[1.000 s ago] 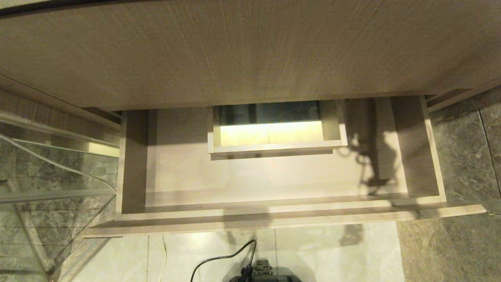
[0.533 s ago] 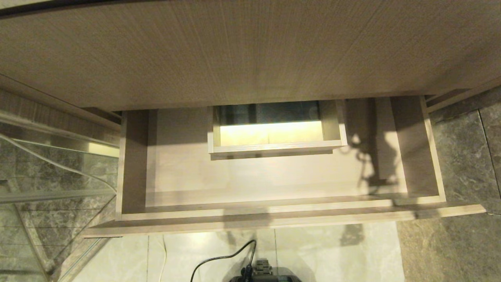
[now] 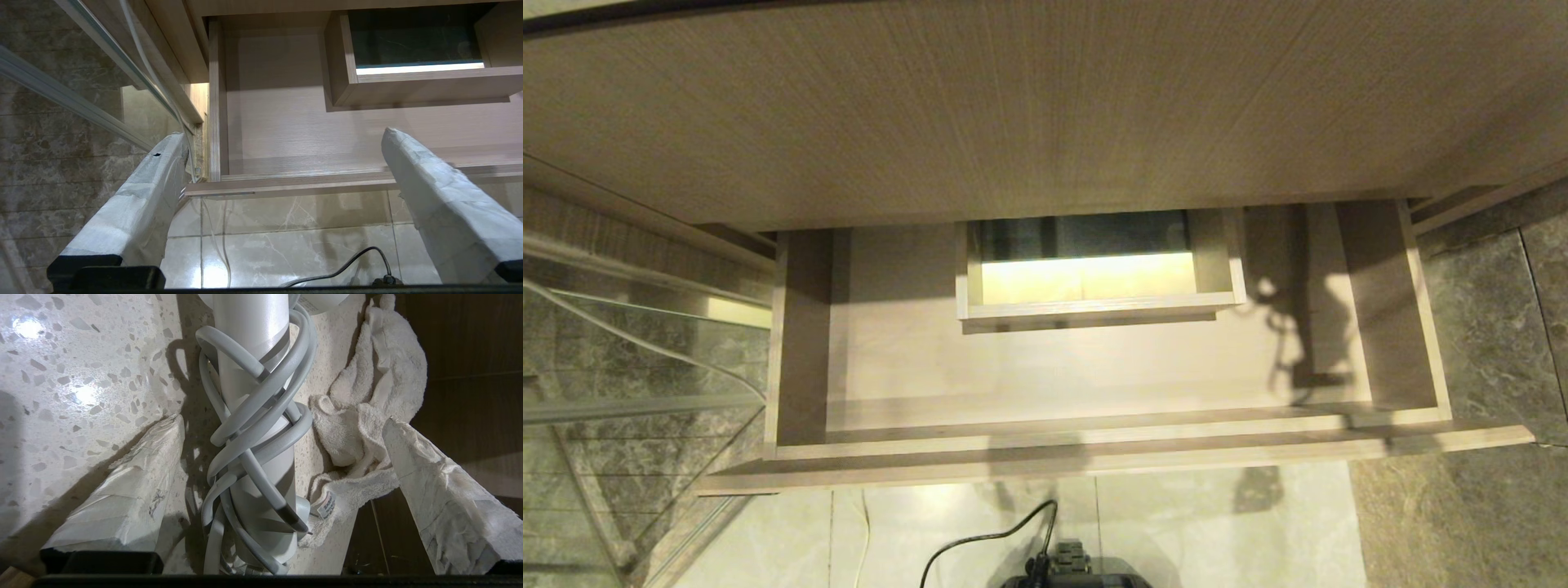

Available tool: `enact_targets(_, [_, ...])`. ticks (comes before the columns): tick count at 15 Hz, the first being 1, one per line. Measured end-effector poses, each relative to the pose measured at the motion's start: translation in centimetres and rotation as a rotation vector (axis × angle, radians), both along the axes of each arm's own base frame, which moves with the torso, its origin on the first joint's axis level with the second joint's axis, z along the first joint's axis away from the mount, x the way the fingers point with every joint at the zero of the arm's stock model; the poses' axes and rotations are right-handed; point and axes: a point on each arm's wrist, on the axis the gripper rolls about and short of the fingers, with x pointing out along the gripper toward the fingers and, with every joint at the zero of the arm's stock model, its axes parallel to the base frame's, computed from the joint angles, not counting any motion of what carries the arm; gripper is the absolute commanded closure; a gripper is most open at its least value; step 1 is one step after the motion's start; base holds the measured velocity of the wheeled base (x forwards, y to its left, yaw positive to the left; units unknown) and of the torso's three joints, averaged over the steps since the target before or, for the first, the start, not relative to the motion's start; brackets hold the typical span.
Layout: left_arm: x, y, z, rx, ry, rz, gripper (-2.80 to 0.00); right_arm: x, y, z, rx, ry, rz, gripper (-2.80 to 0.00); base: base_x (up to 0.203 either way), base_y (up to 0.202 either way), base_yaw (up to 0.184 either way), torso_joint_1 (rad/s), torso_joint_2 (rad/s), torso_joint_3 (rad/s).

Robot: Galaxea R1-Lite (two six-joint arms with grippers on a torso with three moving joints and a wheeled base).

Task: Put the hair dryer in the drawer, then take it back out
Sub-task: Pick up the hairdryer

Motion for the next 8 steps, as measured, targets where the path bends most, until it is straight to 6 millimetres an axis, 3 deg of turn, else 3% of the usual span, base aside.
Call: enact_targets(8, [0.0, 0.0, 0.0, 0.000, 0.001, 0.000, -2.80, 2.5, -0.4, 0.6, -0.016, -0.095, -0.003, -2.80, 0.000, 0.000, 0.000, 0.000, 0.00, 0.000])
